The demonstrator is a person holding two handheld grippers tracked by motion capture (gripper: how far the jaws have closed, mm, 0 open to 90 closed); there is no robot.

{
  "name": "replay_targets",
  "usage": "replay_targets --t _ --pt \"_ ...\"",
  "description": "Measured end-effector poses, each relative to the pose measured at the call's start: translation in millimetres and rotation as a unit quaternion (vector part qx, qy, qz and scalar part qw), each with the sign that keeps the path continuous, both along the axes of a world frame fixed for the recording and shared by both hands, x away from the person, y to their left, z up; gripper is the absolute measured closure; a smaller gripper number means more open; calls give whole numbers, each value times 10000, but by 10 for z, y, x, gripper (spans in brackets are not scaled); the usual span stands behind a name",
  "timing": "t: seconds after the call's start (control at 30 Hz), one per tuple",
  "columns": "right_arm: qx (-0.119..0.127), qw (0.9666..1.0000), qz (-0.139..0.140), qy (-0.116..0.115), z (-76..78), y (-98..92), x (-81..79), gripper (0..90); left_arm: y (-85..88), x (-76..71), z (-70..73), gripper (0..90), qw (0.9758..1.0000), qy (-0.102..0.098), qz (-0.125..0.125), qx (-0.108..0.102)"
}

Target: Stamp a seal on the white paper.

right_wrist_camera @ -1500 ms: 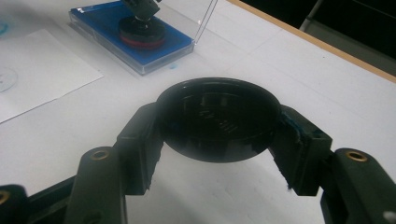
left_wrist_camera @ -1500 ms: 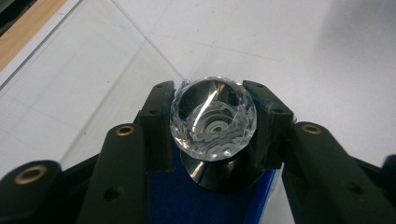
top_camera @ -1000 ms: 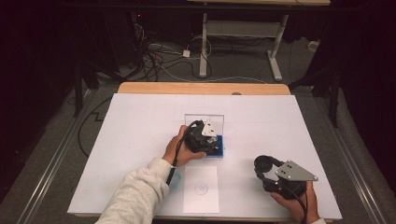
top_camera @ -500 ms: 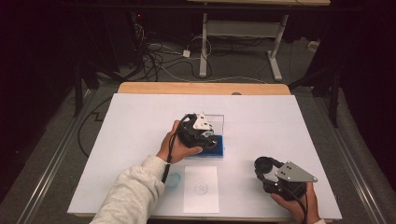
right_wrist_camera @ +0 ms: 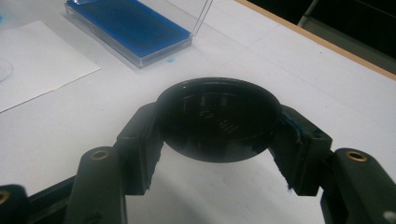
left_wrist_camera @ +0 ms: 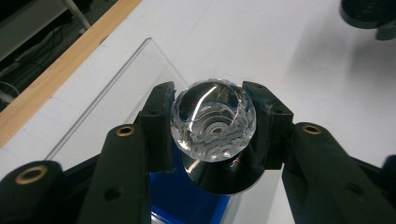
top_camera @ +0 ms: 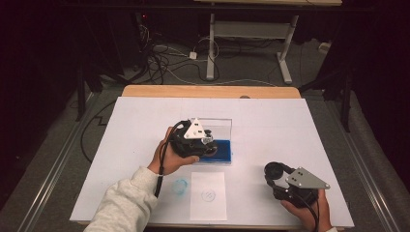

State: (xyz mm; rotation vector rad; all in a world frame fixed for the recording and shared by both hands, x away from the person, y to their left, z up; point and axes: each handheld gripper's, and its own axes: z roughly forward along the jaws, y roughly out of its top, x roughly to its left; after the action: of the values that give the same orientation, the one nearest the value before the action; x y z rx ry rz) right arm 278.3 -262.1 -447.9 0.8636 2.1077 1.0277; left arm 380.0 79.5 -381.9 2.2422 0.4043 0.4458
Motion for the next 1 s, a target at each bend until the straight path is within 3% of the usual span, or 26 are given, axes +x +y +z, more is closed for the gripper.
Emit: replay_targets --t 0.23,0.53,0.67,1.0 --pt "-13 10000 22 -13 -4 6 -1 384 -50 -129 -24 554 9997 -53 -179 151" --pt "-16 10000 36 -32 4 1 -8 383 12 -259 40 553 9993 34 -371 55" --pt "-2 10000 35 -44 10 1 -12 383 26 -320 56 553 9994 -53 -351 3" --pt "26 10000 31 -51 19 -5 -15 384 109 -410 113 553 9989 -59 -460 -37"
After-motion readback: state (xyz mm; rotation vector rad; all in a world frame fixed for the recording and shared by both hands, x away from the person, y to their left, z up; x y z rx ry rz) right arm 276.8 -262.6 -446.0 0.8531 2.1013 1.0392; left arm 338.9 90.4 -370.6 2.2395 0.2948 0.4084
